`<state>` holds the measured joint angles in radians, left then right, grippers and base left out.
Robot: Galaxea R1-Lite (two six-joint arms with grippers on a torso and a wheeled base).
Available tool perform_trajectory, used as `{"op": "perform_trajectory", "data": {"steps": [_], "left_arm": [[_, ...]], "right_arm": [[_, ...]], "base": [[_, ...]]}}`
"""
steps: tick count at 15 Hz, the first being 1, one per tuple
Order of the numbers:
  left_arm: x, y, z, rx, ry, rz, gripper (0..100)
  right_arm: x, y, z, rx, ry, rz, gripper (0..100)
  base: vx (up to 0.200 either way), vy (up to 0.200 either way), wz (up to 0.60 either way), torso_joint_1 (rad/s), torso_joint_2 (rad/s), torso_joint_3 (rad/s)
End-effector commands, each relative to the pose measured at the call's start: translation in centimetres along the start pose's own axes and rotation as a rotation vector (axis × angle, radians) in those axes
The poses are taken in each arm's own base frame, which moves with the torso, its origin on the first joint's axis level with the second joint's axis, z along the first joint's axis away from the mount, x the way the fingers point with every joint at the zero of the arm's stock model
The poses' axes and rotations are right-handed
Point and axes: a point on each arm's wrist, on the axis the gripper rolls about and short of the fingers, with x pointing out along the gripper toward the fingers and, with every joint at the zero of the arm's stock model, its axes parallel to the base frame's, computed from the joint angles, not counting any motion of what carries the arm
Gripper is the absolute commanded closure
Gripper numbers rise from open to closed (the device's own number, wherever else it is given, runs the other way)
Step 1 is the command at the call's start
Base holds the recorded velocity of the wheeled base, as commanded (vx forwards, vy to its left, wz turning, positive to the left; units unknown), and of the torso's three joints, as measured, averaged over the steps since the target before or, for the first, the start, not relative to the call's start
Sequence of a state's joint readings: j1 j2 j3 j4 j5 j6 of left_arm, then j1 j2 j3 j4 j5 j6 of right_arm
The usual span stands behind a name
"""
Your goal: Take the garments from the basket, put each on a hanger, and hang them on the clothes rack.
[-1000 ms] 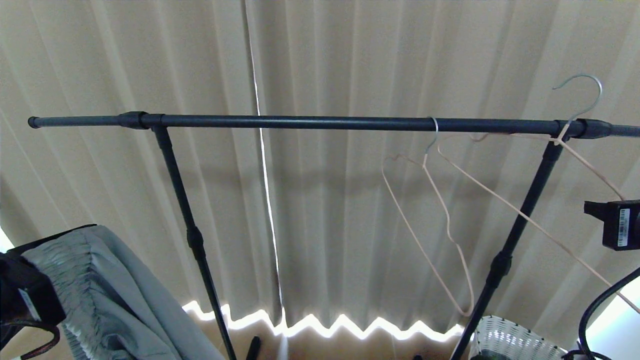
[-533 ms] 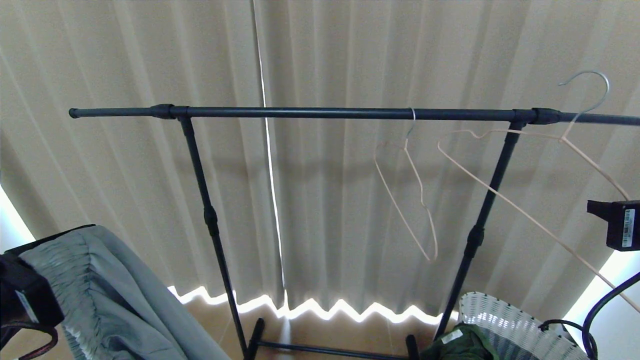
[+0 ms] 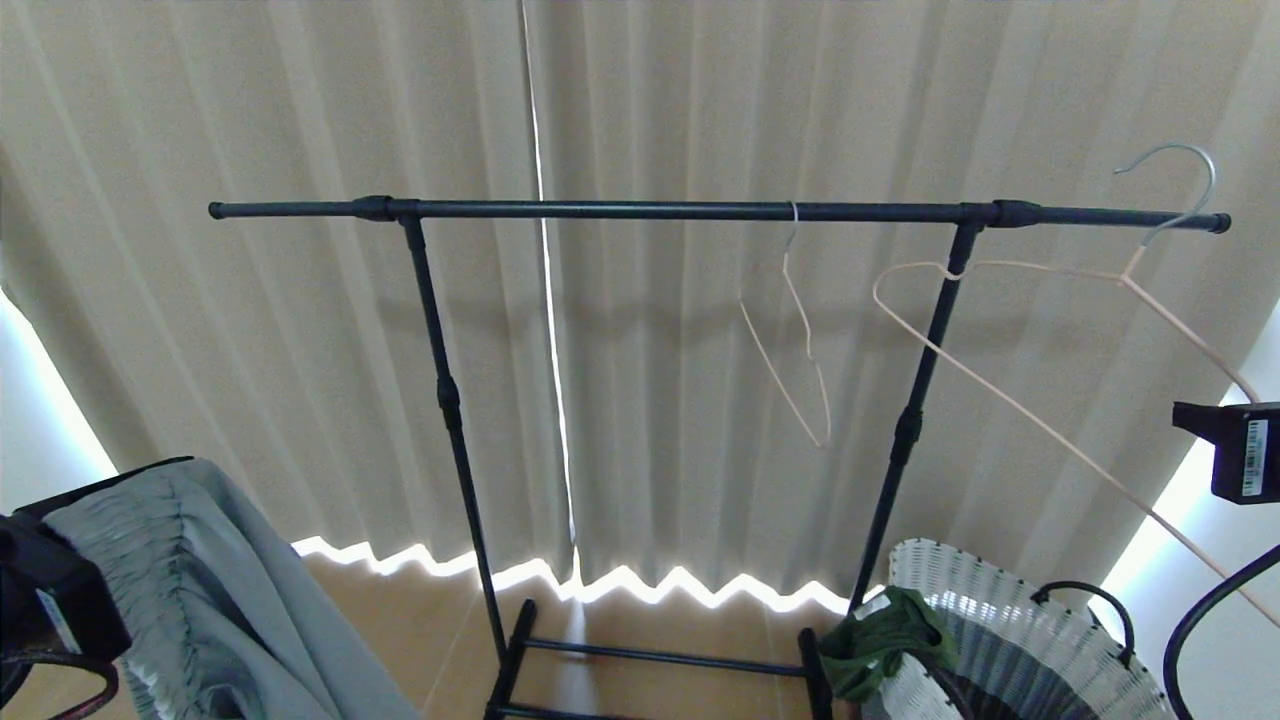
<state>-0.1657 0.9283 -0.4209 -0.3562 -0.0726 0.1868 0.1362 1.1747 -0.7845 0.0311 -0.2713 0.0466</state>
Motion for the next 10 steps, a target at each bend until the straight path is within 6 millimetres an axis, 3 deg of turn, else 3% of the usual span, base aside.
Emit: {"op": "perform_trajectory", "data": {"steps": [1, 7, 10], "left_arm": [[0.03, 0.00, -0.01, 0.000, 0.000, -0.001, 100], [0.04, -0.11, -0.63, 0.037, 0.022, -0.004, 100], [0.30, -0.05, -0.27, 0.033, 0.020, -0.005, 100]], "right_arm": [[0.02, 0.00, -0.17, -0.001, 0.005, 0.000, 100], [-0.28, -0.09, -0.59, 0.005, 0.002, 0.005, 100], [-0.26, 0.12, 0.20, 0.027, -0.075, 0.073, 100]], "base": [[0.000, 0.000, 0.00, 0.000, 0.00, 0.000], [0.000, 0.000, 0.00, 0.000, 0.00, 0.000], [0.000, 0.000, 0.00, 0.000, 0.00, 0.000]]}}
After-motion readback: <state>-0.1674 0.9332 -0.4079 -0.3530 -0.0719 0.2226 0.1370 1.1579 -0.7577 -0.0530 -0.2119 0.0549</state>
